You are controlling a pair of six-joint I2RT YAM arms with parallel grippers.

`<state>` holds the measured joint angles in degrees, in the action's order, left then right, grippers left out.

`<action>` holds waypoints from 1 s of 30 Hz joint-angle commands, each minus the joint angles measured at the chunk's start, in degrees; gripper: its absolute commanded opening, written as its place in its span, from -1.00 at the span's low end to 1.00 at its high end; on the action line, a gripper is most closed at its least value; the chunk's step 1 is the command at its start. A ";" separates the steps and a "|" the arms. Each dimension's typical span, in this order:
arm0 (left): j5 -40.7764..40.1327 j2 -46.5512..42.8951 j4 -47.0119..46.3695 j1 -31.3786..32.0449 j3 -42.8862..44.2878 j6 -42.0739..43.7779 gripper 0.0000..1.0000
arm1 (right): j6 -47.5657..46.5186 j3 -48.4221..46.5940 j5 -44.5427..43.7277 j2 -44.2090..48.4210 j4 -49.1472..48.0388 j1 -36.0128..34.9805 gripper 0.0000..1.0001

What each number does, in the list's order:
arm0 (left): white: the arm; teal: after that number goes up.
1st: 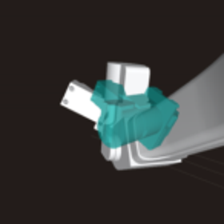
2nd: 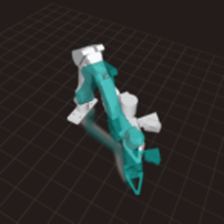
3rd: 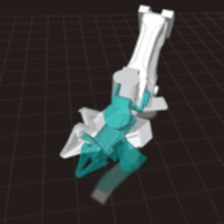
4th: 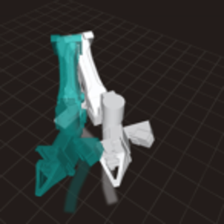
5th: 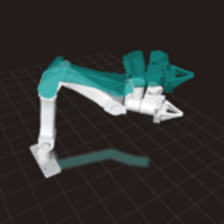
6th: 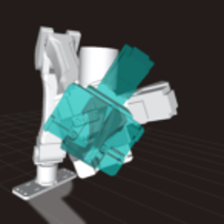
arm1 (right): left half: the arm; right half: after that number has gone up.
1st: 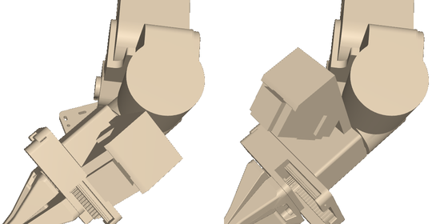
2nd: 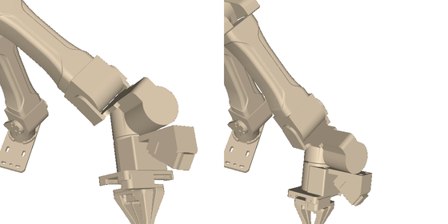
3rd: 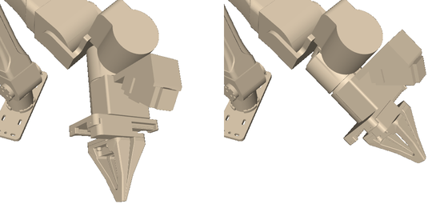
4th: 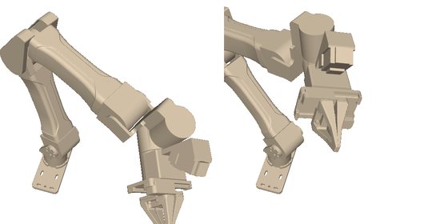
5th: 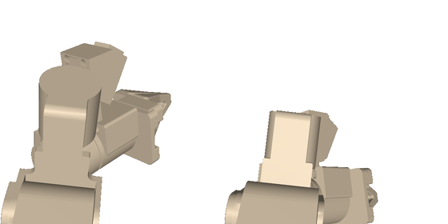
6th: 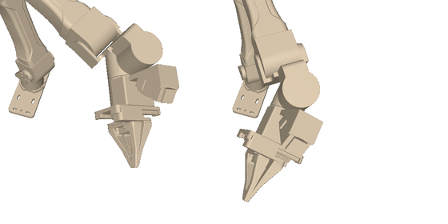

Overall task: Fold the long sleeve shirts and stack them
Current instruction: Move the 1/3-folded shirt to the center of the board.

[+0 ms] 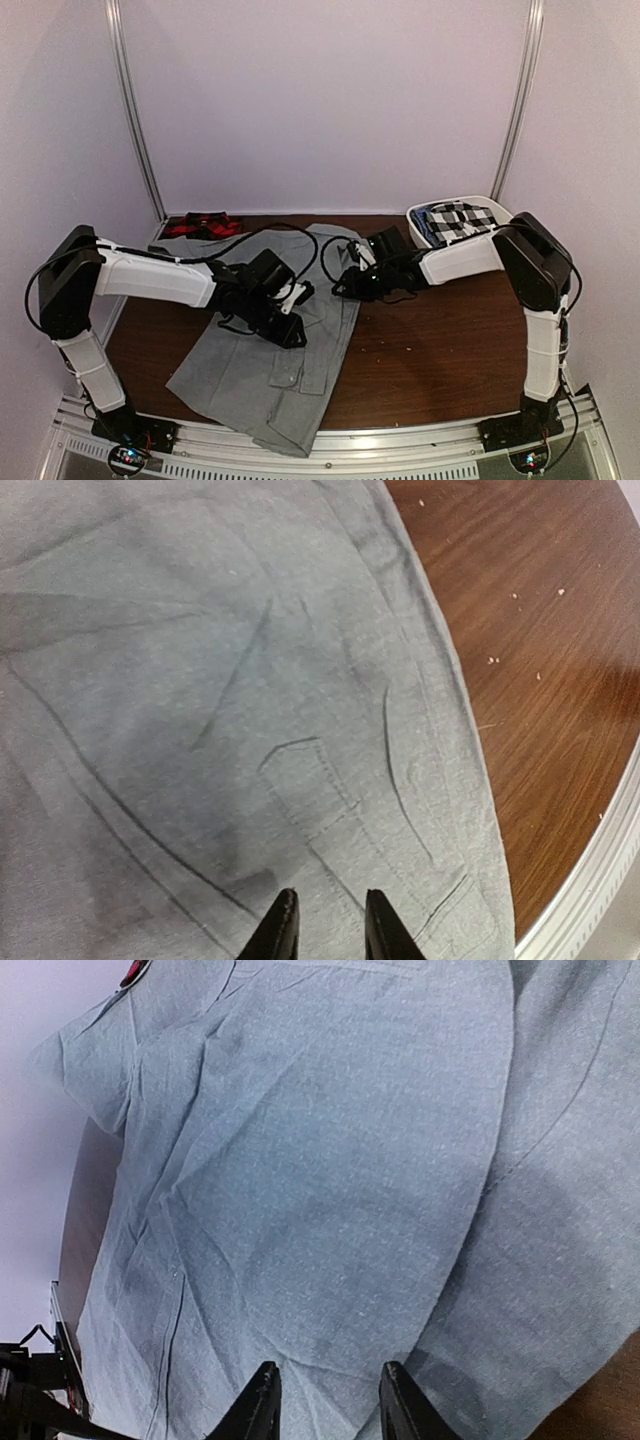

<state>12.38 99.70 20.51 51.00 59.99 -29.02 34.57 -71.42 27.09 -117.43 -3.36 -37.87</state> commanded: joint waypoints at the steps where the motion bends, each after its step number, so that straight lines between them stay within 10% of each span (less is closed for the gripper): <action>1: 2.64 4.93 -1.54 2.45 3.41 -0.16 -0.51 | 0.32 1.44 -1.99 -1.13 -3.61 2.61 -0.30; 17: 6.37 29.81 5.90 9.20 38.04 -5.30 -0.52 | -6.40 -13.65 -0.35 -11.12 8.35 15.08 -0.30; 30: 0.09 28.41 7.88 7.82 47.60 -7.81 -0.48 | -8.30 -19.61 -1.66 -8.29 14.63 15.74 -0.25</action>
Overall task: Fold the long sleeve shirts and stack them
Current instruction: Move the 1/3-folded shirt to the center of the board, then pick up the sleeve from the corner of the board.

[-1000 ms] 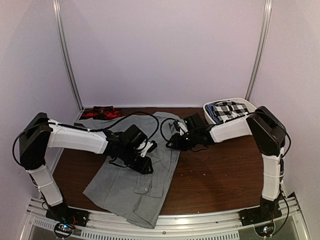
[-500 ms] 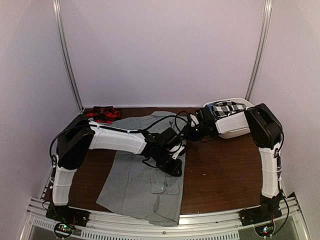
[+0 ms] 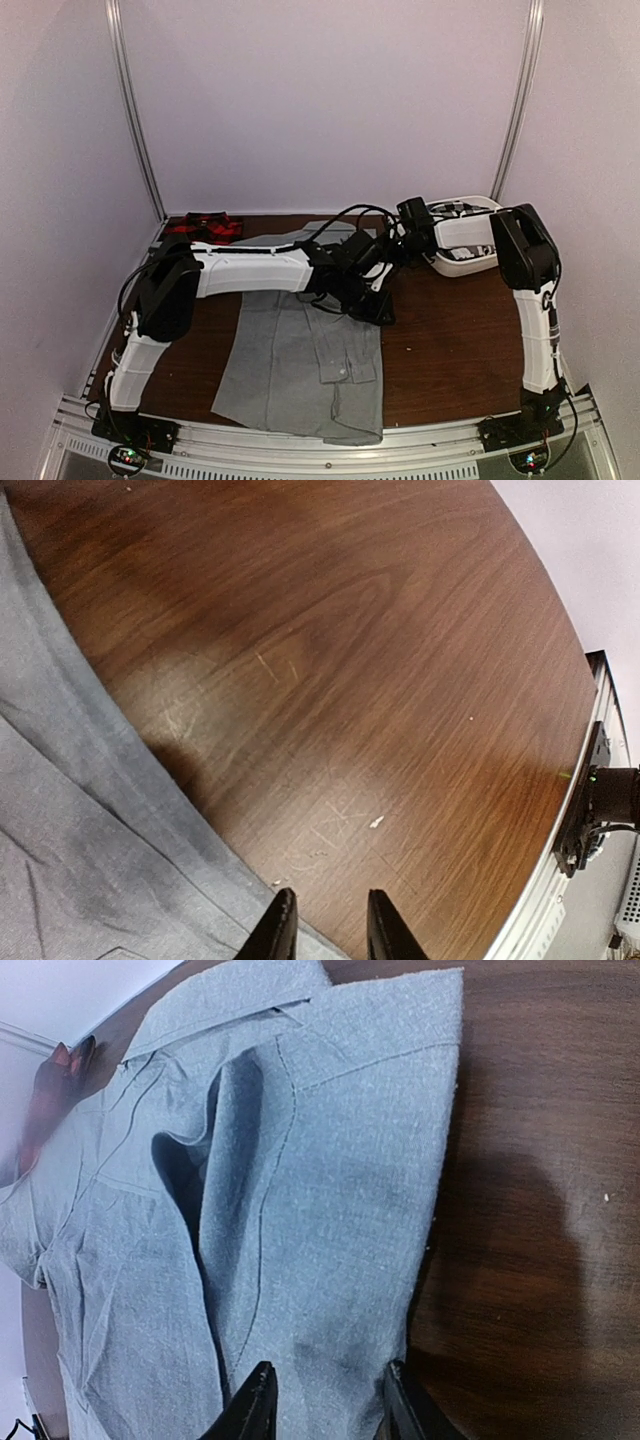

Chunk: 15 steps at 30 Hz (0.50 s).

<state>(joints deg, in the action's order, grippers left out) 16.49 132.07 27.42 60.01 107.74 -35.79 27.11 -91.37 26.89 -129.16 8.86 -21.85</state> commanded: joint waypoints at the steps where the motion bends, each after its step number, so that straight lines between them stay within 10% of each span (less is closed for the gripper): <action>1: -5.20 -5.85 0.72 -1.76 -1.53 -1.30 -0.47 | -0.88 1.11 -1.67 4.53 2.43 -0.35 -0.25; 15: -18.85 -40.10 -4.40 -19.08 -33.99 -4.85 -0.37 | -0.22 9.89 -5.30 18.12 0.60 -6.54 -0.25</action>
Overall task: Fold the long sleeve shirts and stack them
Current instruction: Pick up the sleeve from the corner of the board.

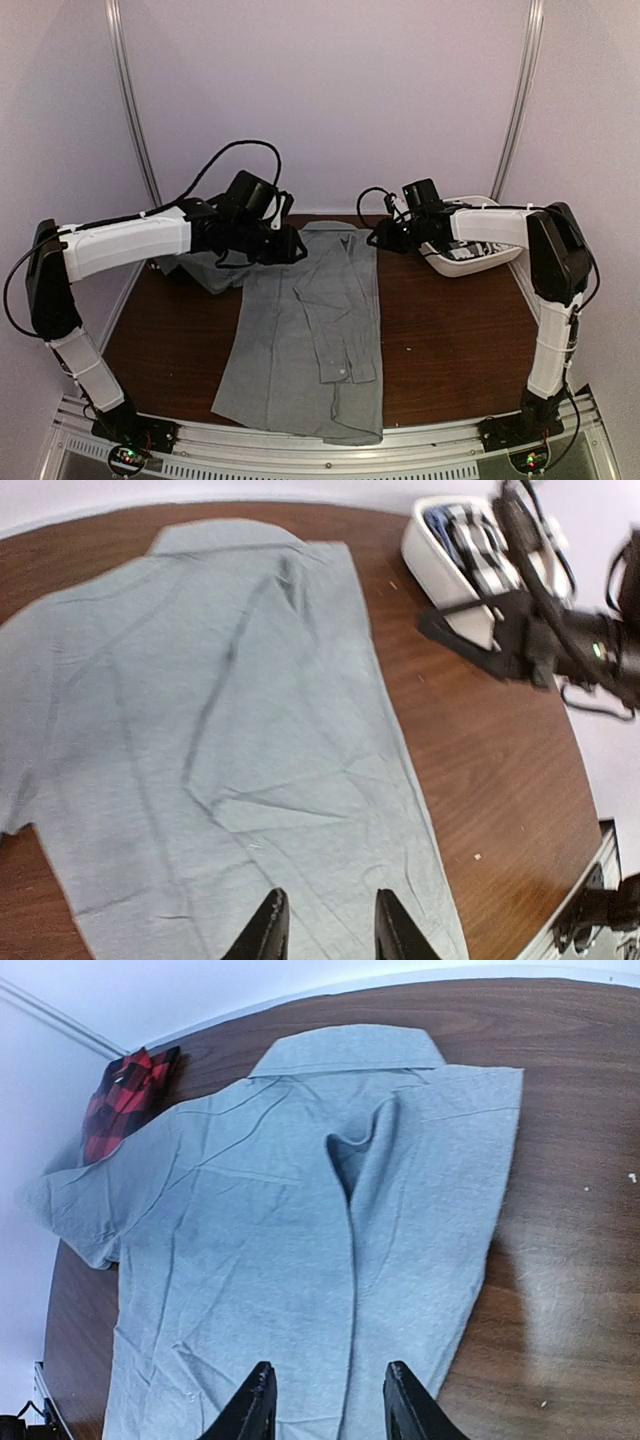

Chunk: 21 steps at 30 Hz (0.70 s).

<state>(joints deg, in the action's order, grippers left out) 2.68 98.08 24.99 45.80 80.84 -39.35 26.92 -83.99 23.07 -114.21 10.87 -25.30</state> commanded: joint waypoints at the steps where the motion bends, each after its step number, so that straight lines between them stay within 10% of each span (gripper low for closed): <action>1: -5.72 -7.99 -2.04 -6.54 -9.08 -1.29 -0.35 | 0.36 3.02 -1.18 3.50 -2.00 -3.95 -0.25; 21: -3.95 -16.98 -6.13 -42.69 -22.81 3.17 -0.19 | 9.73 -7.79 3.27 -15.14 -14.10 -15.89 -0.41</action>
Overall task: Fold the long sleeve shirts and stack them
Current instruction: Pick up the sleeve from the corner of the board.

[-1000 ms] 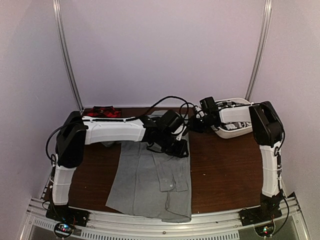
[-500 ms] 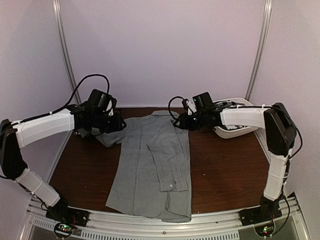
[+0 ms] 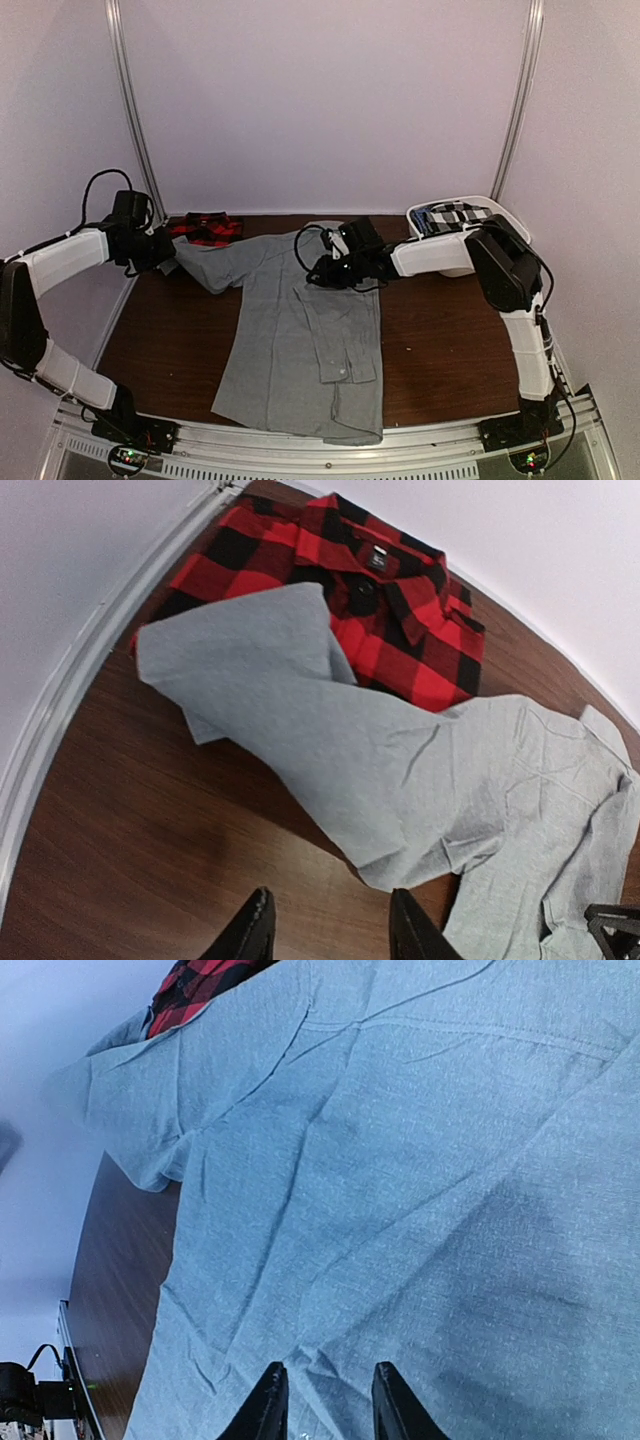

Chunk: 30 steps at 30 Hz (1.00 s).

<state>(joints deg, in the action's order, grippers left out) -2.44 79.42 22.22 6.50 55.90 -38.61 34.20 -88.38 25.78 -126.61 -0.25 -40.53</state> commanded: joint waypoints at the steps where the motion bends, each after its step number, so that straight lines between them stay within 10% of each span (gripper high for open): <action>1: 1.12 2.39 -3.49 -4.44 2.52 2.62 -0.18 | 2.58 -4.16 0.48 -3.69 -2.89 -0.88 -0.42; 30: 9.45 18.59 -1.44 -14.15 16.26 10.51 0.54 | -4.74 -6.64 -5.32 1.87 3.86 -2.17 -0.07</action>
<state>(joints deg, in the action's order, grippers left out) 2.83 97.62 21.21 -7.42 71.07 -31.68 32.62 -94.72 23.49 -132.49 1.98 -42.15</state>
